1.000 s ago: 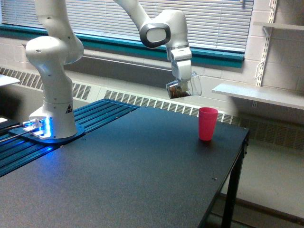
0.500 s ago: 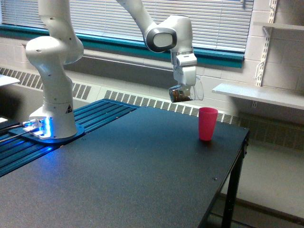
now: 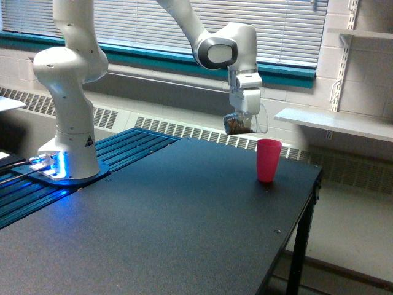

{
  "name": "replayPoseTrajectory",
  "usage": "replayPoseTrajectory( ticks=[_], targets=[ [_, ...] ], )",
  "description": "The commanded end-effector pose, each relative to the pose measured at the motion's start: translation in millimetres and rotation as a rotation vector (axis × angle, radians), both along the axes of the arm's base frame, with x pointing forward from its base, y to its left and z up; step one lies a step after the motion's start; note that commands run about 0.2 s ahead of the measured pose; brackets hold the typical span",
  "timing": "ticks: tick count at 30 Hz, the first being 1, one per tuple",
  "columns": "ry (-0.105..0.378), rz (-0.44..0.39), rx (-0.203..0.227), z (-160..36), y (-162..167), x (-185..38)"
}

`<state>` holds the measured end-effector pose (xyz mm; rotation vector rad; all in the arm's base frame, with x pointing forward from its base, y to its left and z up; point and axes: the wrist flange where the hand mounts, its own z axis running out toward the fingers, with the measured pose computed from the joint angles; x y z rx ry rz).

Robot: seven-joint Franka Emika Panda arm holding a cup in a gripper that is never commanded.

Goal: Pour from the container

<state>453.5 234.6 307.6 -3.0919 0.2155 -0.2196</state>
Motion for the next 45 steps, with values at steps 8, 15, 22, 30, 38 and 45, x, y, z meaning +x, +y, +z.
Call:
replayPoseTrajectory(
  ticks=[8,15,22,30,38,45],
  targets=[
    [0.019,0.005,-0.018,-3.4,7,12],
    [0.041,0.009,-0.036,-8.0,9,13],
    [0.065,0.012,-0.060,-11.5,9,11],
    [0.064,0.019,-0.072,-7.4,12,12],
    [0.070,0.004,-0.093,-6.5,4,17],
    [0.085,0.000,-0.112,-8.3,-2,21]
  ],
)
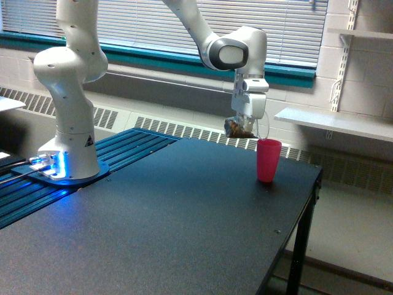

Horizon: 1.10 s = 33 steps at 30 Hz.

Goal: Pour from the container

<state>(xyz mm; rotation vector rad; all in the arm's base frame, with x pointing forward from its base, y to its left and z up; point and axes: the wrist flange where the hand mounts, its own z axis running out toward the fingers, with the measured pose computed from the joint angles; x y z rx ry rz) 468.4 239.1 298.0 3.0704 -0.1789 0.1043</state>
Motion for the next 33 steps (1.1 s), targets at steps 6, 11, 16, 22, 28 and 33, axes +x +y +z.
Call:
replayPoseTrajectory(
  ticks=[6,11,16,22,28,33],
  targets=[
    [0.010,-0.014,-0.031,0.4,-9,10],
    [0.015,-0.007,-0.034,-0.2,-7,11],
    [0.025,0.004,-0.045,-1.8,-4,11],
    [0.021,0.015,-0.054,1.8,2,13],
    [0.017,0.033,-0.064,5.4,11,14],
    [0.014,0.042,-0.069,7.6,16,16]
  ],
)
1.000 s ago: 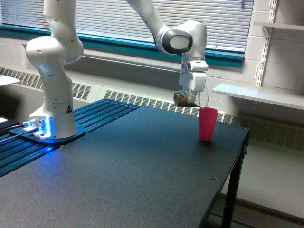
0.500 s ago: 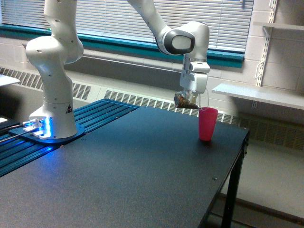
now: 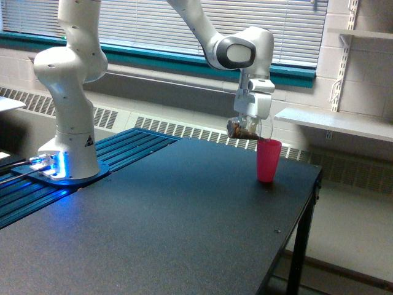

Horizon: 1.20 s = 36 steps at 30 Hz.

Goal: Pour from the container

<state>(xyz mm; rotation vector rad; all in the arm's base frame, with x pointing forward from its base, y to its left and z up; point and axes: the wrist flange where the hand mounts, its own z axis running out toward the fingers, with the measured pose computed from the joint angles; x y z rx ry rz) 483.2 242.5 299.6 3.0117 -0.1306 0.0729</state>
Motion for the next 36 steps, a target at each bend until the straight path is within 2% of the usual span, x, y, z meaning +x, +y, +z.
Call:
replayPoseTrajectory(
  ticks=[1,13,20,36],
  targets=[
    [-0.010,0.018,-0.007,6.1,14,1],
    [0.003,0.035,-0.013,1.4,27,-1],
    [0.026,0.031,-0.026,-4.9,24,-4],
    [0.018,0.019,-0.057,7.0,10,8]
  ],
)
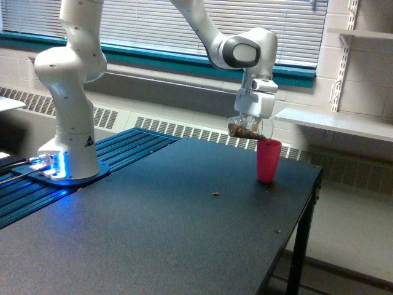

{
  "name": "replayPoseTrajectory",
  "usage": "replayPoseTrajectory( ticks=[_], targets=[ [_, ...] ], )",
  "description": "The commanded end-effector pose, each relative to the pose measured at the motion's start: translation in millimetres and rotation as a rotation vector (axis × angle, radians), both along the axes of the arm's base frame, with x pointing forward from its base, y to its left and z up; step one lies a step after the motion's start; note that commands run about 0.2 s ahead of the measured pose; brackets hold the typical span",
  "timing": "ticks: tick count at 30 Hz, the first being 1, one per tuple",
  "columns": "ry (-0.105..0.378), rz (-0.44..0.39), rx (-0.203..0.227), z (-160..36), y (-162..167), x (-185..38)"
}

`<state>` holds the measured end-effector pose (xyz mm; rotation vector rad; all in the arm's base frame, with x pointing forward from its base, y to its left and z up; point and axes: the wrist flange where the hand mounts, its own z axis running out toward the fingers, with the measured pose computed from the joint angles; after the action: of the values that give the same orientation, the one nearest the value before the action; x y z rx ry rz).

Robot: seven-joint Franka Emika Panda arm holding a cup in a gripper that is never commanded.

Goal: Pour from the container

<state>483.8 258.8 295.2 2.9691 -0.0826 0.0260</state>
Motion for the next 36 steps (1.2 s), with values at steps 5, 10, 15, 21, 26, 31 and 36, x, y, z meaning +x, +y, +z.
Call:
replayPoseTrajectory(
  ticks=[5,10,15,21,26,31,36],
  targets=[
    [-0.015,-0.003,-0.010,11.9,-3,10],
    [-0.004,0.014,-0.014,8.5,3,7],
    [0.004,0.031,-0.021,5.7,9,4],
    [0.011,0.046,-0.028,5.3,16,2],
    [0.010,0.049,-0.035,6.5,17,3],
    [0.015,0.050,-0.041,6.1,17,3],
    [0.017,0.049,-0.040,7.1,18,3]
  ],
)
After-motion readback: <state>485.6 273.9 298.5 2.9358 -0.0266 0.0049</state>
